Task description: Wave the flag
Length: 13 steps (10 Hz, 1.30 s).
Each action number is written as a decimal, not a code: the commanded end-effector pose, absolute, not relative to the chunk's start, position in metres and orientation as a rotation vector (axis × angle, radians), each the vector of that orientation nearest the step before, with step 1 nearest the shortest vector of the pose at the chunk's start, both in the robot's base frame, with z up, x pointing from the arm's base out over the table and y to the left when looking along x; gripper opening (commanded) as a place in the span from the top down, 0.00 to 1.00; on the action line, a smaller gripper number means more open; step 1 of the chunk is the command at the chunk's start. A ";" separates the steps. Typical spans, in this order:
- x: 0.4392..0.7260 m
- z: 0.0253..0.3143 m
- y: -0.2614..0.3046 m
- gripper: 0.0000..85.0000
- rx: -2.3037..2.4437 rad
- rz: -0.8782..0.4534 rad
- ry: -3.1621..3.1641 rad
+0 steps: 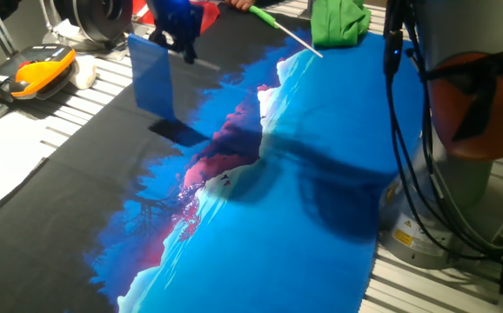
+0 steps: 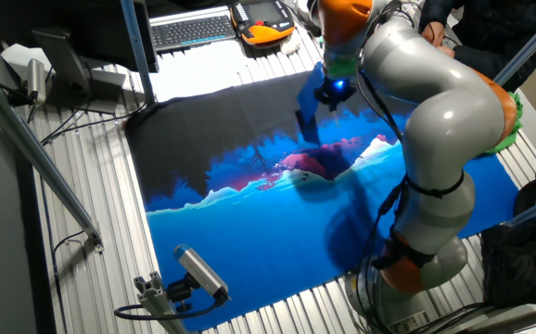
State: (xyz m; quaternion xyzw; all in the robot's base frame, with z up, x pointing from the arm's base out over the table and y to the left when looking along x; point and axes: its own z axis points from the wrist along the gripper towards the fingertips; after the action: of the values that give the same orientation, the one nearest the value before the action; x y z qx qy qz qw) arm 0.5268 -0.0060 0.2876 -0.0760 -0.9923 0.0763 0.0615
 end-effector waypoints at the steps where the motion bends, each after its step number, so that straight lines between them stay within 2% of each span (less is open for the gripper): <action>1: 0.527 0.289 -0.069 1.00 0.039 0.254 -3.016; 2: 0.525 0.290 -0.078 1.00 0.062 0.251 -3.017; 4: 0.523 0.287 -0.093 1.00 0.161 0.424 -3.018; 6: 0.518 0.287 -0.107 1.00 0.128 0.529 -2.986; 10: 0.514 0.292 -0.123 1.00 -0.015 0.458 -2.983; 13: 0.510 0.288 -0.131 1.00 -0.023 0.489 -2.974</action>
State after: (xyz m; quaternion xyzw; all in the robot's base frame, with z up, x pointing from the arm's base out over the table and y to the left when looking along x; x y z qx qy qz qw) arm 0.5098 -0.1319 0.2879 -0.0049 -0.9855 0.1582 0.0615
